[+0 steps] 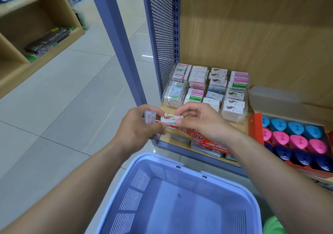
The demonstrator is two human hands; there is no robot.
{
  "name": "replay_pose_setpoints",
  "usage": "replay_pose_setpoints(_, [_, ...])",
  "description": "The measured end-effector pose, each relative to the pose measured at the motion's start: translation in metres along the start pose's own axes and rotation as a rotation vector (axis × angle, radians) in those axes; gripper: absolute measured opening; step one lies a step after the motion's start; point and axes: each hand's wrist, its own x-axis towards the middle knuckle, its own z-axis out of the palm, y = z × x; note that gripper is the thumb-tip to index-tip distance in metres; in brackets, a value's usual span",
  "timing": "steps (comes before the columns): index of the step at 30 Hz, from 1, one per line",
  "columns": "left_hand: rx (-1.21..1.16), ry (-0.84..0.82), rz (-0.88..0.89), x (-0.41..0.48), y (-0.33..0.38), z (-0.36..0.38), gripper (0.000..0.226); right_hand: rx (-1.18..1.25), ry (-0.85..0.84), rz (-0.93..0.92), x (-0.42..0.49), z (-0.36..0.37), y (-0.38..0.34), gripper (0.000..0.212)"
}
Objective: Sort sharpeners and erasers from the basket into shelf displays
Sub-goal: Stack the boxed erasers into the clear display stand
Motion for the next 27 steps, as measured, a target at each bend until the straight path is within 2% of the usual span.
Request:
replay_pose_setpoints(2, [0.013, -0.026, -0.028, 0.0, -0.004, 0.0, 0.025, -0.046, -0.047, 0.023, 0.004, -0.002, 0.007, 0.024])
replay_pose_setpoints(4, [0.033, -0.042, -0.06, 0.002, -0.009, -0.001, 0.028, -0.121, -0.025, 0.037, 0.006, -0.005, 0.016, 0.028])
replay_pose_setpoints(8, [0.106, -0.096, -0.1, 0.006, -0.02, 0.0, 0.016, -0.19, 0.201, 0.084, 0.005, -0.02, 0.031, 0.028])
replay_pose_setpoints(11, [0.116, -0.147, -0.107, 0.008, -0.02, 0.005, 0.009, -0.141, 0.388, 0.093, -0.001, -0.044, 0.039, 0.024])
replay_pose_setpoints(14, [0.084, -0.183, -0.13, 0.01, -0.017, 0.012, 0.014, -0.039, 0.488, 0.108, -0.011, -0.07, 0.041, 0.018])
replay_pose_setpoints(17, [0.058, -0.194, -0.128, 0.012, -0.013, 0.02, 0.016, -0.097, 0.546, 0.091, -0.018, -0.095, 0.044, 0.015])
replay_pose_setpoints(21, [0.05, -0.208, -0.119, 0.015, -0.009, 0.031, 0.016, -0.298, 0.559, 0.051, -0.025, -0.121, 0.05, 0.012])
replay_pose_setpoints(27, [-0.007, -0.221, -0.142, 0.014, -0.001, 0.047, 0.014, -0.721, 0.399, 0.116, -0.026, -0.127, 0.061, 0.013])
